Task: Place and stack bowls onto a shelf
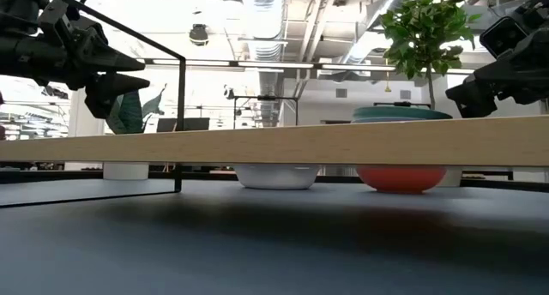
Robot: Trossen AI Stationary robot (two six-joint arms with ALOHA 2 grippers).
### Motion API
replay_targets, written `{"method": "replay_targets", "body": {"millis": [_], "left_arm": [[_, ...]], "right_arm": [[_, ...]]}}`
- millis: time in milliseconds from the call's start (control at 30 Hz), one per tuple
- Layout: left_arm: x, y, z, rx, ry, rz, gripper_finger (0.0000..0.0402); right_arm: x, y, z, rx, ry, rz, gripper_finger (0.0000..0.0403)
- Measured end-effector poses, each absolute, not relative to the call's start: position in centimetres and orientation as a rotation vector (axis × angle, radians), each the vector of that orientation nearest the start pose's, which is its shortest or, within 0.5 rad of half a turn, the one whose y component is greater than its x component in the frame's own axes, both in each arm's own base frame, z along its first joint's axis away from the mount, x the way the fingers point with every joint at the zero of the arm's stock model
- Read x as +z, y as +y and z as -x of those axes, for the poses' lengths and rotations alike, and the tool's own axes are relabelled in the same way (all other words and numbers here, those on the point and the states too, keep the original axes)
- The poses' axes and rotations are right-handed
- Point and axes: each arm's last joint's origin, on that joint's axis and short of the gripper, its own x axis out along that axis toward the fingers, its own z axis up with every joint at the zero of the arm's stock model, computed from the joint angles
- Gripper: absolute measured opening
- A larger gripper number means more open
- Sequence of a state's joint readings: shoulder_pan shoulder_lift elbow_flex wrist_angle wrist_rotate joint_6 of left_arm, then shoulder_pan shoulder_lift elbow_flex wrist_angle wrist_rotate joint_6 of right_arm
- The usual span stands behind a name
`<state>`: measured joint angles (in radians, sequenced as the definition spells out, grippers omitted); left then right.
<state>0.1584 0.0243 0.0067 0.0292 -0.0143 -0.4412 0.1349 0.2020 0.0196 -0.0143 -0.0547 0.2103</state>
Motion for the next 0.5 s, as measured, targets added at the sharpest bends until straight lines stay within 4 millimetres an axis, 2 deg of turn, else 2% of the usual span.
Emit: {"method": "replay_targets", "body": {"millis": [300,500], "left_arm": [[16.71,1.61,-9.75,0.17,-0.053,0.438,0.0147],[16.81,1.83,-9.7,0.243,-0.081,0.435,0.0147]], "right_arm": [[15.21,1.61,-10.68,0.168,0.216,-0.201,0.024],[15.21,1.55,-10.69,0.155,0.215,-0.2,0.024]]}}
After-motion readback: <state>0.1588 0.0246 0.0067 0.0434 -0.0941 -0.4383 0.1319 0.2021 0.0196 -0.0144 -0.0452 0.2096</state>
